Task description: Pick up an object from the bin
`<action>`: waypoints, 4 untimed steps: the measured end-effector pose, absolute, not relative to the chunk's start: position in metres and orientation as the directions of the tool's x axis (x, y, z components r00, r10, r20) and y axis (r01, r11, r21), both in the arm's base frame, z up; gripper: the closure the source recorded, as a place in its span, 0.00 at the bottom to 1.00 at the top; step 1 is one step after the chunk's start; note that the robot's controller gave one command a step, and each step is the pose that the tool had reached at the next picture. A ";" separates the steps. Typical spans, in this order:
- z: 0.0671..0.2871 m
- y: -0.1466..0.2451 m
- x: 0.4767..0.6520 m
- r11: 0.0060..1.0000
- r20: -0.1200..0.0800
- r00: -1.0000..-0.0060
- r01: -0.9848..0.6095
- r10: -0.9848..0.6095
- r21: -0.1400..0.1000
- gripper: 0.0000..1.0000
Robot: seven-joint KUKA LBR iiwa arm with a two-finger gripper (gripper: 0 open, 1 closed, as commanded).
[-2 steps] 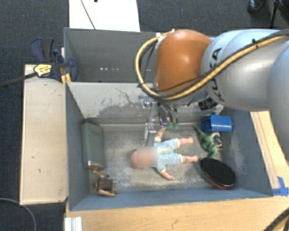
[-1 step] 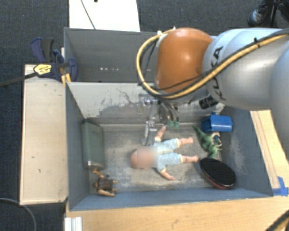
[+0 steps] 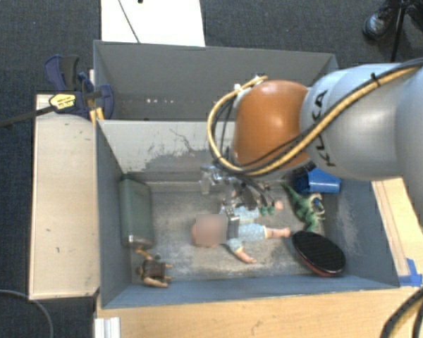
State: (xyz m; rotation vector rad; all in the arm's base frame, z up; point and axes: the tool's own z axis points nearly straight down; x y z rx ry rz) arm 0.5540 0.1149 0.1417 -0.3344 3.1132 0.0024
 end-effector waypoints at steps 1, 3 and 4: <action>0.122 0.076 0.533 0.818 0.000 -0.818 -0.575 -0.575 0.001 0.00; 0.111 0.075 0.542 0.640 -0.004 -0.640 -0.769 -0.769 -0.003 0.00; 0.075 0.016 0.554 0.609 -0.007 -0.609 -0.793 -0.793 -0.002 1.00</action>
Offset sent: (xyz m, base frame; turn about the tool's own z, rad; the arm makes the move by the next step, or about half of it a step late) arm -0.0224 -0.0842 0.0092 -0.4572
